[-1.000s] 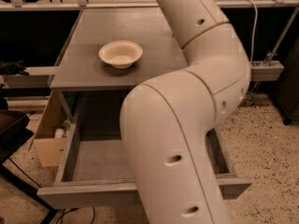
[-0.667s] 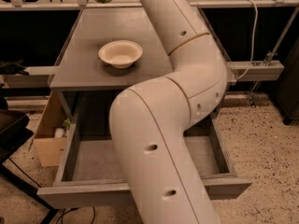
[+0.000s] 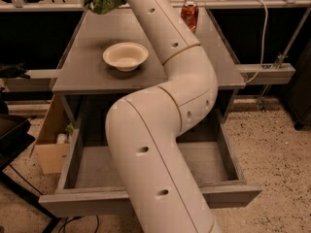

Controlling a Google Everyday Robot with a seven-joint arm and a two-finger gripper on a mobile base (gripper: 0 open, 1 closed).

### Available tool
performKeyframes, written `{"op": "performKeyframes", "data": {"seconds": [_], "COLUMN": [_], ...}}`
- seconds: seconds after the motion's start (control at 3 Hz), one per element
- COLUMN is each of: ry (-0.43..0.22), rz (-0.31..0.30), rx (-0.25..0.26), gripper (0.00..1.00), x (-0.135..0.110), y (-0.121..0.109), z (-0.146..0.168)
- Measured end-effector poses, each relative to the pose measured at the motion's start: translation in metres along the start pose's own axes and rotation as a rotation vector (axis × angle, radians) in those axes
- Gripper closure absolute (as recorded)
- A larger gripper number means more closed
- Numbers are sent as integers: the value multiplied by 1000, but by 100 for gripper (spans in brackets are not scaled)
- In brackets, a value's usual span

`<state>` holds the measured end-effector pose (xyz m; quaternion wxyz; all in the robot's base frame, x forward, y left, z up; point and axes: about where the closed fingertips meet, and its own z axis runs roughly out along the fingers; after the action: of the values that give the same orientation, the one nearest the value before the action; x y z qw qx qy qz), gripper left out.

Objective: Pick green jalapeno chip bag from top drawer and place on counter

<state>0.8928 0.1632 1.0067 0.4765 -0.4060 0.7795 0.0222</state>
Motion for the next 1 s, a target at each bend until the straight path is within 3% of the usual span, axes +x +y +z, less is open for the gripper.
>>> {"op": "performKeyframes", "data": {"seconds": [1.0], "ry": [0], "rz": [0], "rx": [0], "gripper": [9], "x": [0], "y": [0], "z": [0]}}
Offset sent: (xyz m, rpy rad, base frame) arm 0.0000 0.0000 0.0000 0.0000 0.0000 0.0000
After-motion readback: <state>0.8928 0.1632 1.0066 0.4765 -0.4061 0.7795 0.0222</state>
